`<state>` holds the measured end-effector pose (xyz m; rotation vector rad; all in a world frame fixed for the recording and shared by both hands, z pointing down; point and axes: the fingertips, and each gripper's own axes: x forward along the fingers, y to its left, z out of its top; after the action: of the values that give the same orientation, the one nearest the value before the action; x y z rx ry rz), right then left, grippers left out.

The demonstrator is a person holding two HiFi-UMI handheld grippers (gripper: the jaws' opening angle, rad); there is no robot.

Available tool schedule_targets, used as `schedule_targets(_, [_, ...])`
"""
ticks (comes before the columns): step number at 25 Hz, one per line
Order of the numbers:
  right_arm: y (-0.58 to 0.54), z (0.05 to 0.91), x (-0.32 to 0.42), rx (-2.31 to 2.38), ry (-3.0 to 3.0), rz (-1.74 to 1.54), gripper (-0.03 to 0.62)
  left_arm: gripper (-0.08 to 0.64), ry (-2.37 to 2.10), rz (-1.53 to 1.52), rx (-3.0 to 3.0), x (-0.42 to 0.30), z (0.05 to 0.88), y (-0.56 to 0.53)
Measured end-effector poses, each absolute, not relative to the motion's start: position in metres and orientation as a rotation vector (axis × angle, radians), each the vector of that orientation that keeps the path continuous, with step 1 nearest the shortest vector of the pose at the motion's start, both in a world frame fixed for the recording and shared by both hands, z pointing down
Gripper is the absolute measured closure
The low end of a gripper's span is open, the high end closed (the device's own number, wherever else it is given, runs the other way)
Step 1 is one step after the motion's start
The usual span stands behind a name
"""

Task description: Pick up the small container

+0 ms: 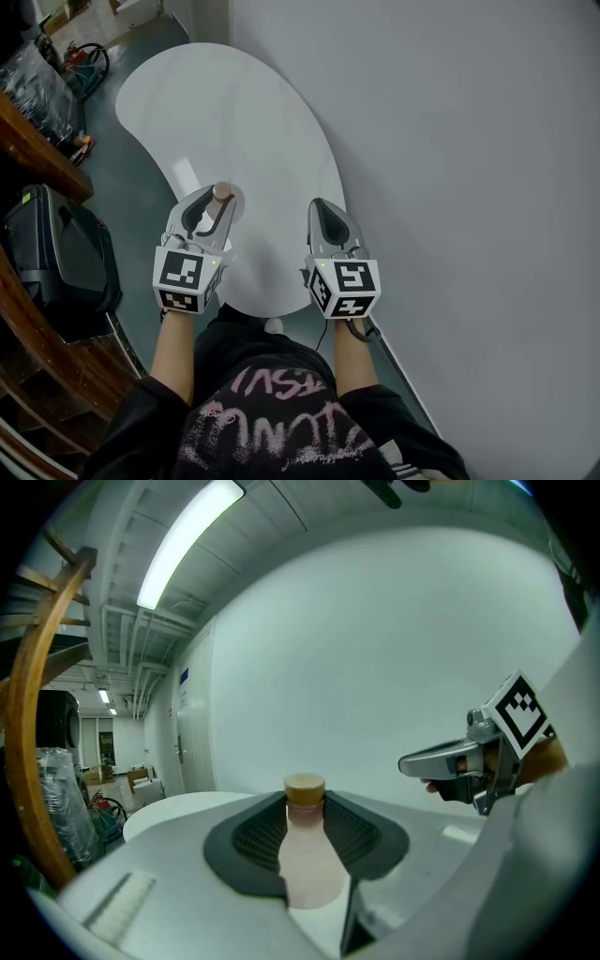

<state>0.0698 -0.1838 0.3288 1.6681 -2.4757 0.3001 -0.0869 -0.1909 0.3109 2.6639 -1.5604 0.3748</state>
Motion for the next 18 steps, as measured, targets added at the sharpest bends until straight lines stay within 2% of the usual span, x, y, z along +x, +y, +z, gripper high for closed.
schedule_targets(18, [-0.172,0.307,0.067,1.652,-2.517,0.256,0.583,0.434,-1.6,0.341,2.685,-0.083,0.285,-0.174])
